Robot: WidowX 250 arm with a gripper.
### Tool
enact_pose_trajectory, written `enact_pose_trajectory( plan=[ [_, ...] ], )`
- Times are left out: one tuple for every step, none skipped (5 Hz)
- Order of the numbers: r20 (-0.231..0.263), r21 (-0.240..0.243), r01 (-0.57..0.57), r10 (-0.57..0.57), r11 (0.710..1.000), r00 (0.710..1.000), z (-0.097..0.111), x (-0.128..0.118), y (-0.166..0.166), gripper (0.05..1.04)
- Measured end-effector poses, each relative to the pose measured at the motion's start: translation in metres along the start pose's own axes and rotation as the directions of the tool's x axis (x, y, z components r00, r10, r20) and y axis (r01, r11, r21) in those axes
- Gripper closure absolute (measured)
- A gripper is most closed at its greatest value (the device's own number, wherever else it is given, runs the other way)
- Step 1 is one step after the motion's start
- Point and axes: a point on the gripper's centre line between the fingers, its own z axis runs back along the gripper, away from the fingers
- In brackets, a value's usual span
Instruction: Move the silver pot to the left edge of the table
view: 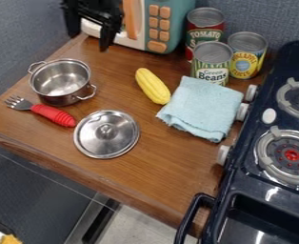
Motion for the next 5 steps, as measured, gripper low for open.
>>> enact_pose_trajectory(
  plan=[
    [0.056, -0.081, 0.195, -0.191, 0.977, 0.98, -0.013, -0.004, -0.012, 0.084],
    [0.072, -0.126, 0.151, -0.143, 0.98, 0.987, -0.011, -0.008, -0.006, 0.084],
    [0.063, -0.145, 0.107, -0.099, 0.984, 0.993, -0.012, -0.01, -0.004, 0.084],
    [0.051, -0.159, 0.047, -0.04, 0.986, 0.998, -0.013, -0.014, 0.0, 0.084],
    [0.039, -0.166, 0.021, -0.014, 0.986, 0.999, -0.015, -0.016, 0.0, 0.084]
  ],
)
